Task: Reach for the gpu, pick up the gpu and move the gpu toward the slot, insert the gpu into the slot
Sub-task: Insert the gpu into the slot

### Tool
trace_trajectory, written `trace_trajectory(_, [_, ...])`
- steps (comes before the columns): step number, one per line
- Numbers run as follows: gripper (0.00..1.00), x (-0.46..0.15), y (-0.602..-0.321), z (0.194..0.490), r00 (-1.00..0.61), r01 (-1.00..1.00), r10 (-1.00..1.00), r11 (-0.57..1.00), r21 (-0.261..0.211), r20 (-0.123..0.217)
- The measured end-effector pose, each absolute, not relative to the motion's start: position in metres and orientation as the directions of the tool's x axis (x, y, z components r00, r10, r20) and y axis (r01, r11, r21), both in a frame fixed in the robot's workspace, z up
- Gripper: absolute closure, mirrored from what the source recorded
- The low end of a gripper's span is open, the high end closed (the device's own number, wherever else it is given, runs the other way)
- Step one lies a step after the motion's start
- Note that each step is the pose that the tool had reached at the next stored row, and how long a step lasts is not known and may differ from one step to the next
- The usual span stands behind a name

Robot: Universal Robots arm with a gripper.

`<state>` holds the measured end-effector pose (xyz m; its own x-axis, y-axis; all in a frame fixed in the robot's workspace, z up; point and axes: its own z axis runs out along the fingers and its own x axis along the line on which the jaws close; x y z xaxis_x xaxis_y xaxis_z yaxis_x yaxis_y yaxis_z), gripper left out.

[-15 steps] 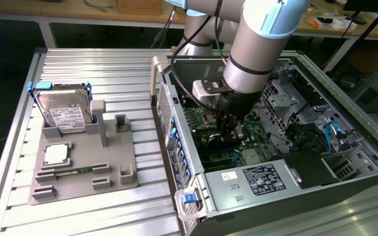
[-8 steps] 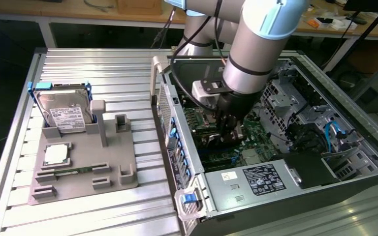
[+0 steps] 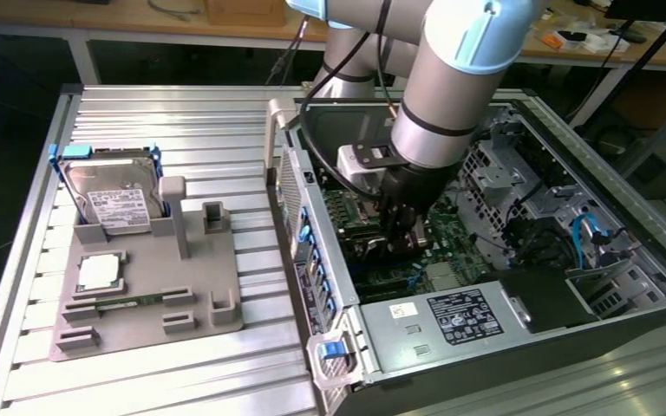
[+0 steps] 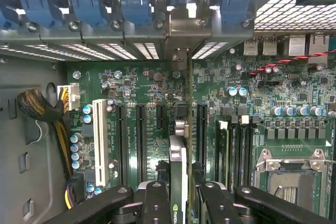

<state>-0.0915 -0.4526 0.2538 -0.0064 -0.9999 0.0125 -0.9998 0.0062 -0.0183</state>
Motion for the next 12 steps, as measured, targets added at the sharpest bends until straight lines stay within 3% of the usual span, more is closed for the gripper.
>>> trace_trajectory(12, [0.73,-0.0921,-0.4525,0.2472,-0.006,-1.0,-1.0,0.006,-0.019,0.012])
